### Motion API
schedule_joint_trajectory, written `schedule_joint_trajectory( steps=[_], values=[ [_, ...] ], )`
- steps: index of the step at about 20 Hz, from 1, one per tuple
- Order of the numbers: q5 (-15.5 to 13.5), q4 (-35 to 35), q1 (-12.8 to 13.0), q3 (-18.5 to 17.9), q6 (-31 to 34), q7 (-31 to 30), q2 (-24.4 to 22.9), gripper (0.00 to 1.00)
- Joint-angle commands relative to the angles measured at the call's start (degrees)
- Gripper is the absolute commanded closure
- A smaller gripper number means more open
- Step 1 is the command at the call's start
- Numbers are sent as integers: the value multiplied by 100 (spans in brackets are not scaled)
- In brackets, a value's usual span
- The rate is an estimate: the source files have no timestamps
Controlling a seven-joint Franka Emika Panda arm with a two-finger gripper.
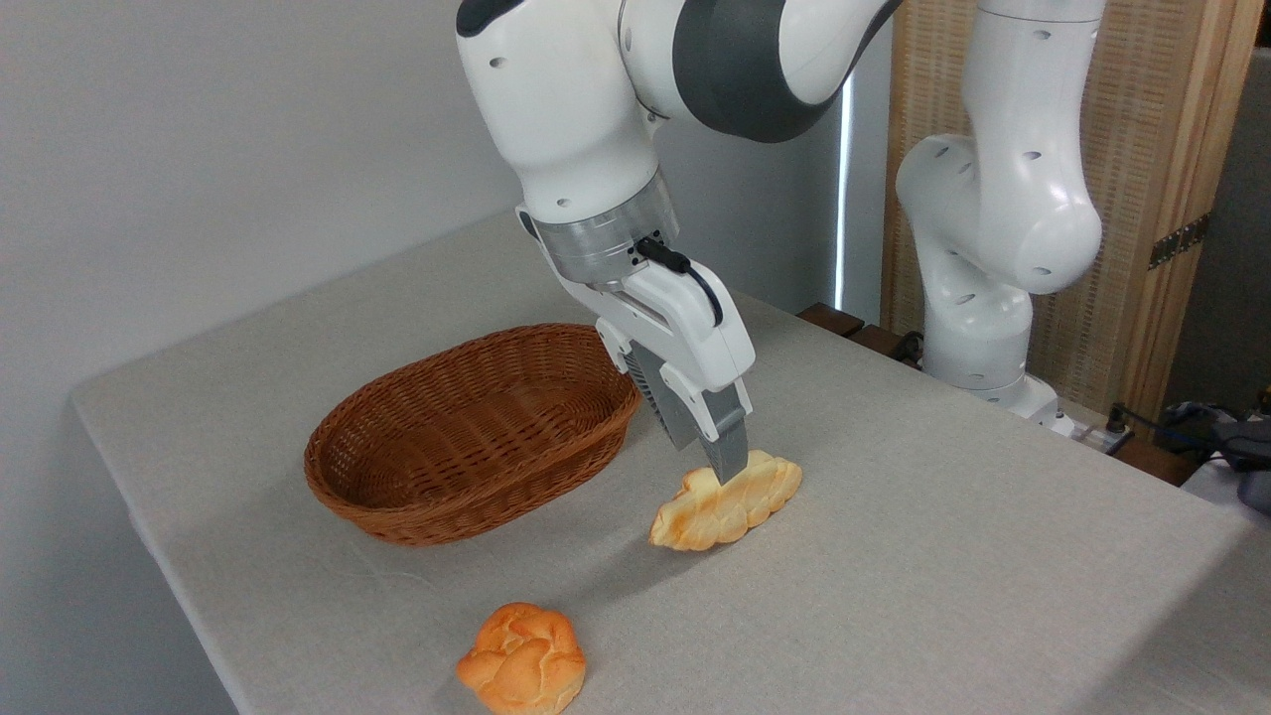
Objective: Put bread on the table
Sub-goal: 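Carry the loaf beside the basket and lower it onto the table, then open the gripper to release the loaf and raise it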
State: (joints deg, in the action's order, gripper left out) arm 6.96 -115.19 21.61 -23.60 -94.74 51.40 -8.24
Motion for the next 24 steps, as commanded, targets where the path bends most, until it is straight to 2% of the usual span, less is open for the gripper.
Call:
schedule_joint_trajectory(
  steps=[1,5,7,12,14,17,18,20,23,24],
  values=[
    [244,14,36,22,140,19,-90,0],
    [324,-30,45,22,140,28,-82,0],
    [455,-39,45,22,140,28,-73,0],
    [395,198,18,13,131,-60,-90,0],
    [254,434,27,75,140,-322,-55,0],
    [201,935,27,390,140,-928,67,0],
    [148,1041,36,478,140,-1008,103,0],
    [-184,1260,27,576,140,-1053,129,0],
    [-650,1805,27,497,271,-1071,217,0],
    [-808,2111,27,427,394,-1079,418,0]
  ],
)
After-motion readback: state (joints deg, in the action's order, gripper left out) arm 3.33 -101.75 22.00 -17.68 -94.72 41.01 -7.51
